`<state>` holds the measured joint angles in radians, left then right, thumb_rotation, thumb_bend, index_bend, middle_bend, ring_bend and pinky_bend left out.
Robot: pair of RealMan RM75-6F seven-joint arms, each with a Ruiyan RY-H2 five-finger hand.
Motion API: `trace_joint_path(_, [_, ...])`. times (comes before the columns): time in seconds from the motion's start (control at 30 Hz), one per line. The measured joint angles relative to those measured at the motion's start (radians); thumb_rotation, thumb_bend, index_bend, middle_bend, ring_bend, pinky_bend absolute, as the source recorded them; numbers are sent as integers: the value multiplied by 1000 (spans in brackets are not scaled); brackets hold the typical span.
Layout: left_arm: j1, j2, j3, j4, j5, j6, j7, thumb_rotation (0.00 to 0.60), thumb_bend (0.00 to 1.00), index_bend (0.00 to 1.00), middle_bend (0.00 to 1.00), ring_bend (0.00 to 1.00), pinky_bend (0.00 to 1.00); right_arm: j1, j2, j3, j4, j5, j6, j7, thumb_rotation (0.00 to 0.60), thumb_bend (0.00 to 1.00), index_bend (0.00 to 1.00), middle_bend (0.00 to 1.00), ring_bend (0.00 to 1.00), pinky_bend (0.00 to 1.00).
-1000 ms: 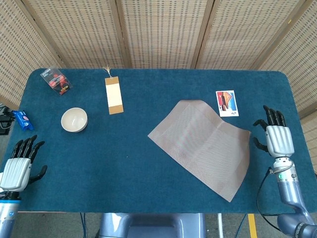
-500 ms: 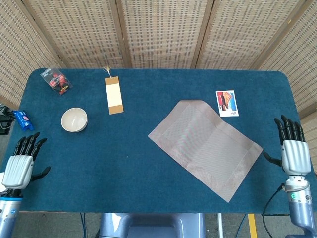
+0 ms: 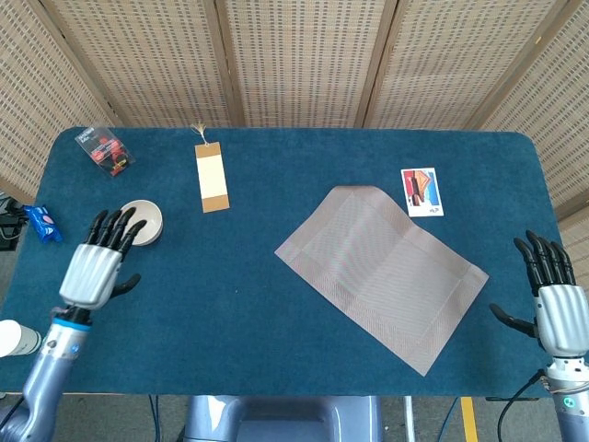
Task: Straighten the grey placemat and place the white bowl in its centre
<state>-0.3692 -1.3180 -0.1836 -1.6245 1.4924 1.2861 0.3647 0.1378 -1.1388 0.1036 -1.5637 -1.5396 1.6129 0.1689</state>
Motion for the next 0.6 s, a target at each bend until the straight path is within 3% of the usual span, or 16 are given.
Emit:
trace_joint_path(0.27, [-201, -147, -87, 54, -133, -180, 221, 600, 177, 128, 0, 0, 0, -8, 43, 19, -10, 9, 4, 91, 600, 125, 41, 0, 0, 0])
trace_joint_path(0.6, [-400, -409, -118, 270, -294, -310, 386, 600, 122, 133, 0, 0, 0, -12, 78, 37, -2, 23, -14, 193, 600, 126, 51, 0, 0, 0])
